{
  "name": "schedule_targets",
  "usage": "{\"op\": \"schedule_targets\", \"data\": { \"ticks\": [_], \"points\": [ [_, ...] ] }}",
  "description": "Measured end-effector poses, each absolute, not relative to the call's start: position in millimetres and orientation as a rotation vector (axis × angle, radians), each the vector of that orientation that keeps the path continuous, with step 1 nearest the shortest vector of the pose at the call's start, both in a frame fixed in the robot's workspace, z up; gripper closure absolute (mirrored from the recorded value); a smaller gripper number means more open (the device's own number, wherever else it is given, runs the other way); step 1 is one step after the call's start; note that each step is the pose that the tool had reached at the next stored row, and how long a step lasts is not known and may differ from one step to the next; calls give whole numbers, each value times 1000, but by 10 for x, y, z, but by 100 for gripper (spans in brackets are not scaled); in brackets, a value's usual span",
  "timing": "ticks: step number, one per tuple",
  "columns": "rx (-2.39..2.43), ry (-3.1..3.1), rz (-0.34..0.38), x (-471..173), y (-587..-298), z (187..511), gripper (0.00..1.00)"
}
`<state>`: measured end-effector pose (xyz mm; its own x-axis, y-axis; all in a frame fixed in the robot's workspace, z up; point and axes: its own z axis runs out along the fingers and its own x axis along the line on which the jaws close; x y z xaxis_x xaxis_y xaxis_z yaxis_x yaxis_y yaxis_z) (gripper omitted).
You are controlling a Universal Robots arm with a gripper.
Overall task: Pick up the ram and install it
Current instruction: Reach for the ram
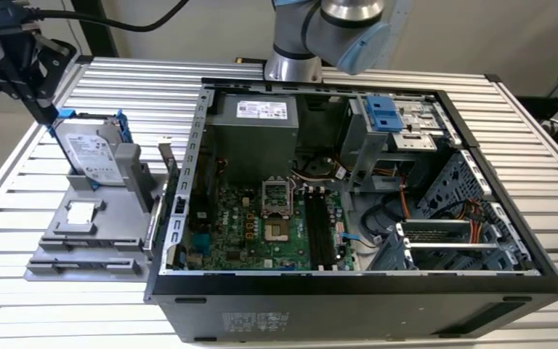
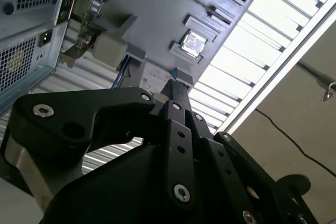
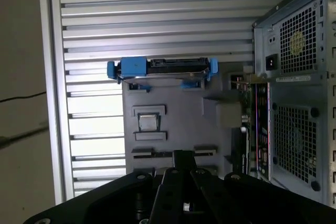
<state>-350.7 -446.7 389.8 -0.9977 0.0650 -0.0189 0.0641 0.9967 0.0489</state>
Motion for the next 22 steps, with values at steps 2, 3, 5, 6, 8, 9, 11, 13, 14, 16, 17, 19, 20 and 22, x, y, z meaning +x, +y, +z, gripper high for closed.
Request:
{"op": "schedule_targets", "data": {
  "ticks": [2,3,5,6,8,9,11,13,14,16,17,19,20,22],
  "points": [
    [101,3119,75,-3508,-4495,3895,100],
    [101,3119,75,-3507,-4511,3893,100],
    [101,3119,75,-3508,-4543,3889,100],
    [101,3118,75,-3508,-4559,3887,100],
    [94,3119,76,-3509,-4595,3882,100],
    [86,3119,76,-3509,-4602,3881,100],
    [66,3120,76,-3510,-4617,3880,100],
    [47,3121,76,-3511,-4633,3878,100],
    [39,3121,76,-3513,-4643,3877,100],
    [35,3121,76,-3518,-4668,3875,100],
    [35,3121,76,-3519,-4680,3874,100],
    [35,3121,76,-3522,-4708,3871,100],
    [35,3121,76,-3524,-4724,3871,100],
    [35,3121,76,-3526,-4759,3867,100]
  ]
}}
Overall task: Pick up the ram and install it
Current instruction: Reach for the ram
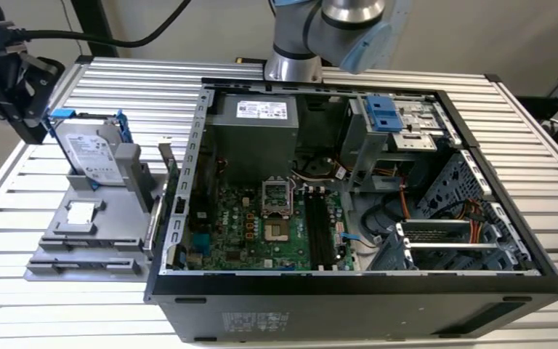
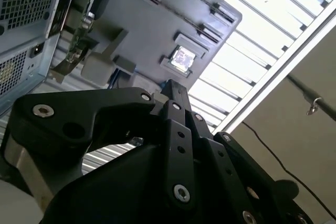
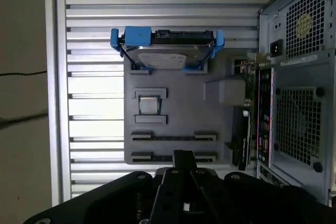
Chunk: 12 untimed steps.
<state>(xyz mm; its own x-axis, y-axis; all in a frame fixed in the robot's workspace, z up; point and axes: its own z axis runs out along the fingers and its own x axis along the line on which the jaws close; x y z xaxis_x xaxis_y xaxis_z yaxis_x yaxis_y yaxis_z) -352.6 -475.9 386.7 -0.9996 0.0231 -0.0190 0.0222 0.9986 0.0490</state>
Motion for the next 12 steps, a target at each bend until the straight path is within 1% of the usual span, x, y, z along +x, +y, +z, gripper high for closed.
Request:
{"op": "schedule_targets", "data": {
  "ticks": [12],
  "points": [
    [35,3121,76,-3531,-5001,3855,100]
  ]
}}
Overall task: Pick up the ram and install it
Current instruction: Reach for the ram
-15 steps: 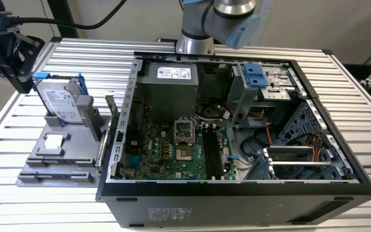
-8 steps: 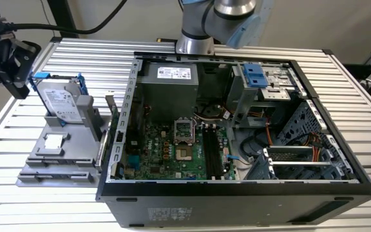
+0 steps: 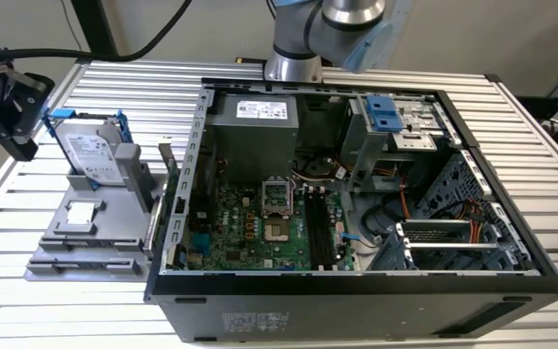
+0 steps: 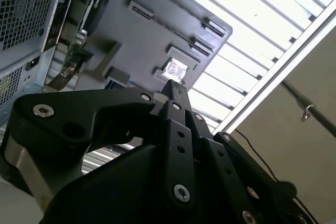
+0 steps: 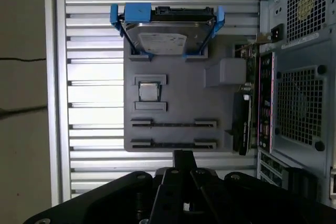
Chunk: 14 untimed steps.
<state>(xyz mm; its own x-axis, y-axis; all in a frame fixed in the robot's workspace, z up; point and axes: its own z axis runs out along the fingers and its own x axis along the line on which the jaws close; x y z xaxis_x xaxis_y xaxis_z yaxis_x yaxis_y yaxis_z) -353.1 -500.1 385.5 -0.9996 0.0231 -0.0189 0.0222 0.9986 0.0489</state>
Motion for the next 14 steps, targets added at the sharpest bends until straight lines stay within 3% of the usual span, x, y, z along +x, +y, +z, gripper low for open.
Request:
{"op": "schedule_targets", "data": {
  "ticks": [14],
  "points": [
    [35,3121,76,-3554,-5181,3845,100]
  ]
}}
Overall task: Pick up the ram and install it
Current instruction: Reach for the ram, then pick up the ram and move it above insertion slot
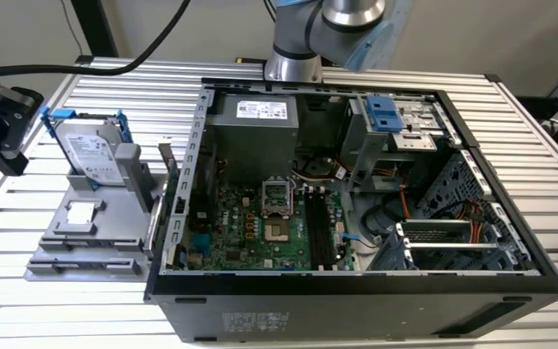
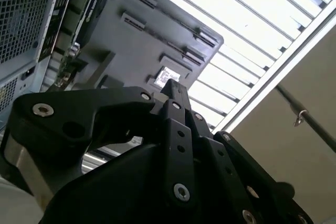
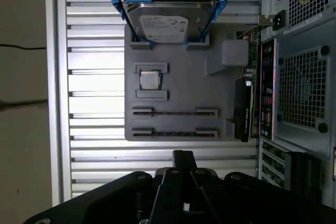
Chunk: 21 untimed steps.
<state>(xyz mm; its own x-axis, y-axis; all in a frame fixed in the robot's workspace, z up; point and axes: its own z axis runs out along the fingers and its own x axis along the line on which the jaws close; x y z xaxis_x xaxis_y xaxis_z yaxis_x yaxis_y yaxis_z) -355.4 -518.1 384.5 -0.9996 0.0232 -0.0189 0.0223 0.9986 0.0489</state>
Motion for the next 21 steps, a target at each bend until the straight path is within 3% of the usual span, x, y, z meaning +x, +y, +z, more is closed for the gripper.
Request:
{"op": "schedule_targets", "data": {
  "ticks": [21],
  "points": [
    [-108,3121,78,-3554,-5181,3842,100]
  ]
}}
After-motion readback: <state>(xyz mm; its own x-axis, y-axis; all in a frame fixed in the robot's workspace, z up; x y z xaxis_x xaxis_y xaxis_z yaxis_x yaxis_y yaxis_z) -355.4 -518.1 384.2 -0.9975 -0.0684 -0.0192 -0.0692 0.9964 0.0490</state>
